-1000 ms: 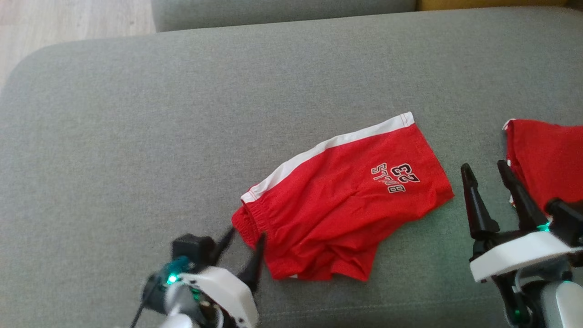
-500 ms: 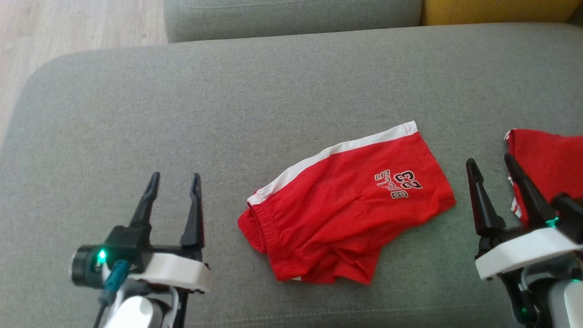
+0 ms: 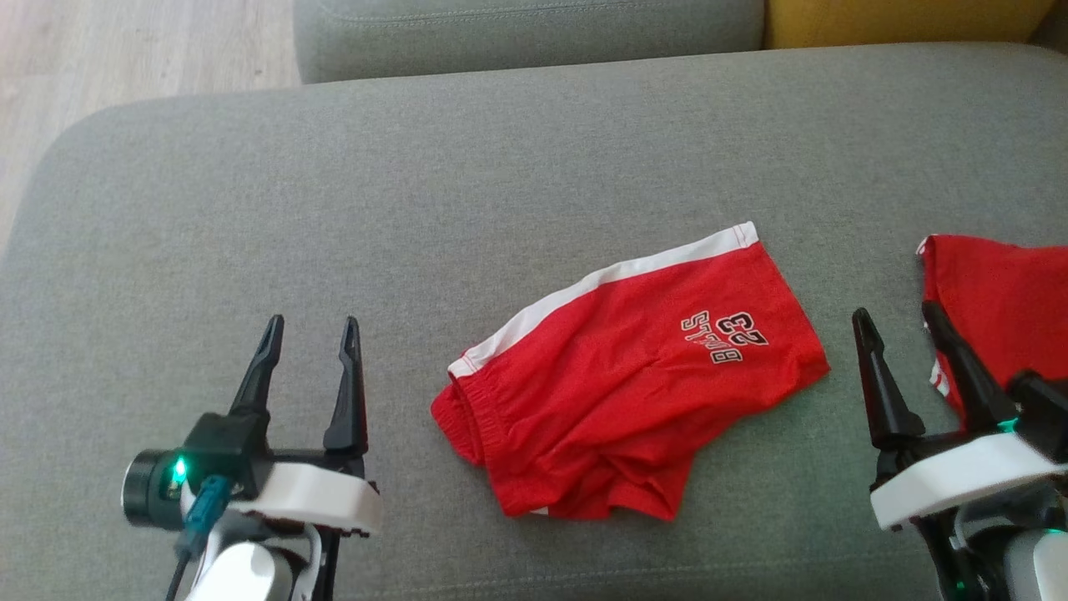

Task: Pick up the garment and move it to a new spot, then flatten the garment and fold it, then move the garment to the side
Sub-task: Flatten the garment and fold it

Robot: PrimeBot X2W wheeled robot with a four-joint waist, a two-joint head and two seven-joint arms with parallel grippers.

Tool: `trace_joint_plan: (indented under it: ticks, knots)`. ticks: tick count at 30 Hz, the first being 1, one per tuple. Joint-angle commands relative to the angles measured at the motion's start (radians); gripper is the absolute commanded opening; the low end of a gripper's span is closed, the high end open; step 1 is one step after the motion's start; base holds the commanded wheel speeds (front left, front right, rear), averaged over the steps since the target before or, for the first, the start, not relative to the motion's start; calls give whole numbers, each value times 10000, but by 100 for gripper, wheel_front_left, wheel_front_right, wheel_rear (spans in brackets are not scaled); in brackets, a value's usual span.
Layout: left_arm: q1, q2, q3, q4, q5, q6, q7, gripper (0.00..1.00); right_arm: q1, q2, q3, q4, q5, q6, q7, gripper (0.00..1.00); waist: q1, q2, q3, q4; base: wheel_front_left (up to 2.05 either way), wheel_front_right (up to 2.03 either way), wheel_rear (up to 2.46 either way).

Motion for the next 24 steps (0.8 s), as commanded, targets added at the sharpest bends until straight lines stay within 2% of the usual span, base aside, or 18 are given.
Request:
trace_joint_plan:
  ticks: [1, 5, 9, 11, 17, 20, 24]
  knots:
    - [-406, 249, 344, -350, -42, 23, 11, 100, -211, -49, 149, -416, 38, -7, 17, 100, 0, -1, 20, 1, 0, 0, 0]
    - [-658, 274, 168, -332, -40, -160, 209, 100, -241, -18, 152, -428, 76, -7, 10, 100, 0, -1, 120, 4, 0, 0, 0]
    - [-1468, 181, -371, -179, -150, -840, 864, 100, -316, -24, 187, -418, 117, -7, -6, 100, 0, -1, 311, 12, 0, 0, 0]
    - [-1978, 74, -661, 21, -319, -1247, 1437, 100, -381, -39, 256, -382, 150, -7, -8, 100, 0, -1, 403, -29, 0, 0, 0]
    - [-3157, -28, -1280, 1235, -1228, -2320, 4058, 100, -543, -77, 559, -178, 271, -7, -59, 100, 0, -1, 612, -334, 0, 0, 0]
    - [-3564, 27, -1380, 1879, -1654, -2692, 5081, 100, -603, -103, 685, -30, 340, -7, -104, 100, 0, -1, 712, -532, 0, 0, 0]
    - [-3842, 148, -1453, 2506, -1976, -2933, 5965, 100, -663, -103, 775, 130, 417, -7, -190, 100, 0, -1, 852, -772, 0, 0, 0]
